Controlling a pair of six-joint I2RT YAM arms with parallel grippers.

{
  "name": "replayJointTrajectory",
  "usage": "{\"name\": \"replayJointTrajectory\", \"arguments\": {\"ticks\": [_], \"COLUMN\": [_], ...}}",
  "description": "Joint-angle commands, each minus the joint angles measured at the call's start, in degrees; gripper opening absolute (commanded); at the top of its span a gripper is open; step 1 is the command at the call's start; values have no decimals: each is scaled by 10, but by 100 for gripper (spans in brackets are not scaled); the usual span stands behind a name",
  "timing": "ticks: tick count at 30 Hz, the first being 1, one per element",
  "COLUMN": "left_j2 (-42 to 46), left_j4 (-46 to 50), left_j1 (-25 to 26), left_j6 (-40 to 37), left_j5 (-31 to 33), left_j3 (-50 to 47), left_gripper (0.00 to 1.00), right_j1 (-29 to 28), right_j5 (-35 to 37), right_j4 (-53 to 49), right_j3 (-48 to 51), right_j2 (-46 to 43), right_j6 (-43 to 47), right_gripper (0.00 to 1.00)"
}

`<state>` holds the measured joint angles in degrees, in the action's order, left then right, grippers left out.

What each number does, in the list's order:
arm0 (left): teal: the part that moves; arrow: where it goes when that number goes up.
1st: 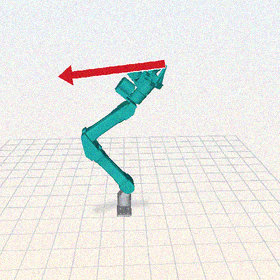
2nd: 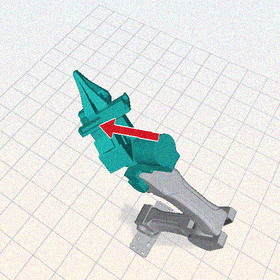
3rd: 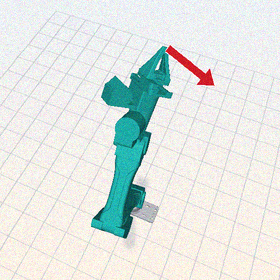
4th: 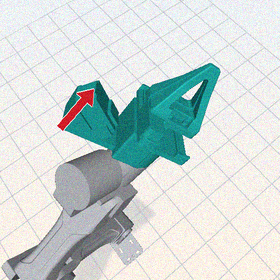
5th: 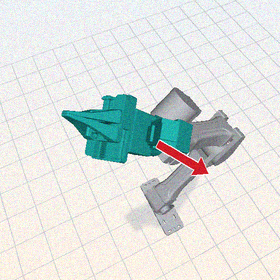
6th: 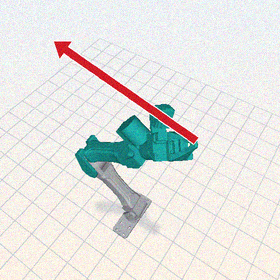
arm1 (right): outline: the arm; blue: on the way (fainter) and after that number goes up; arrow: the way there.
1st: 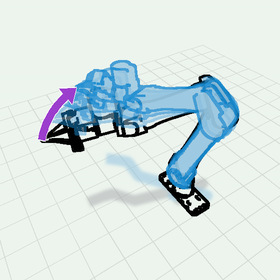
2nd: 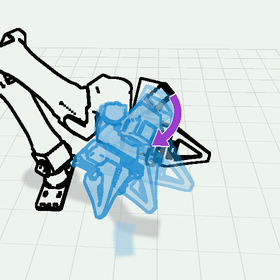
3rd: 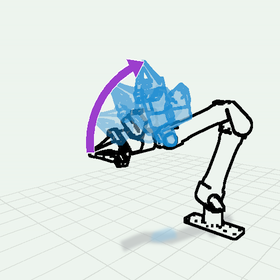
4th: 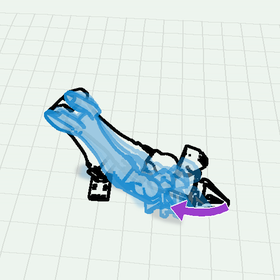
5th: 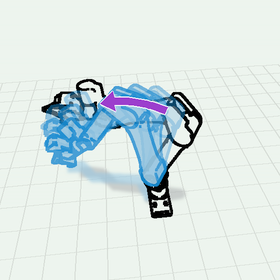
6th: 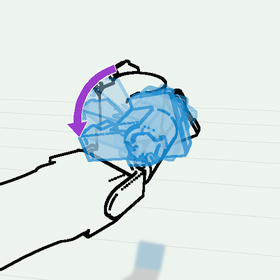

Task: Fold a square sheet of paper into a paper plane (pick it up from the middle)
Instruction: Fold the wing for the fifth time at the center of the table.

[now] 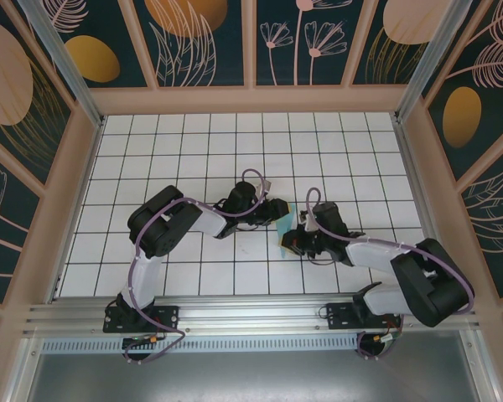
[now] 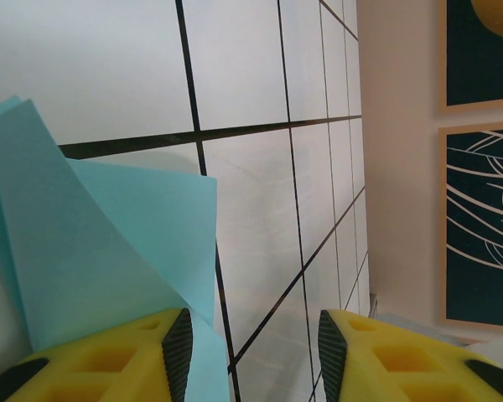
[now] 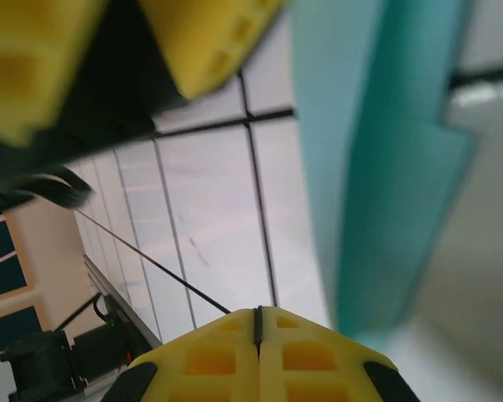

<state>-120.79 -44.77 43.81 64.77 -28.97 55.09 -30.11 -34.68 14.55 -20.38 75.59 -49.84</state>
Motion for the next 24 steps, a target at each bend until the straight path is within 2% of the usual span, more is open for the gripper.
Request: {"name": "replayJointTrajectory", "arguments": {"ticks": [1, 7, 15, 20, 24], "left_j2": [-18, -19, -8, 39, 102], "left_j4": [19, 18, 7, 16, 40], "left_j1": [-4, -4, -4, -6, -7], "left_j6": [-2, -3, -14, -37, -58], "left_j5": [5, 3, -2, 6, 49], "left_j3": [3, 3, 3, 24, -10], "left_gripper": [47, 47, 49, 53, 56], "right_j1": [-3, 7, 14, 14, 15], "right_j5": [21, 46, 27, -8, -22], "right_j4": [20, 34, 38, 49, 6], "right_j3": [-32, -23, 24, 33, 23], "right_j2": [27, 97, 157, 154, 151], "right_j6": [-4, -6, 8, 42, 102], "right_gripper": [5, 3, 1, 0, 0]}}
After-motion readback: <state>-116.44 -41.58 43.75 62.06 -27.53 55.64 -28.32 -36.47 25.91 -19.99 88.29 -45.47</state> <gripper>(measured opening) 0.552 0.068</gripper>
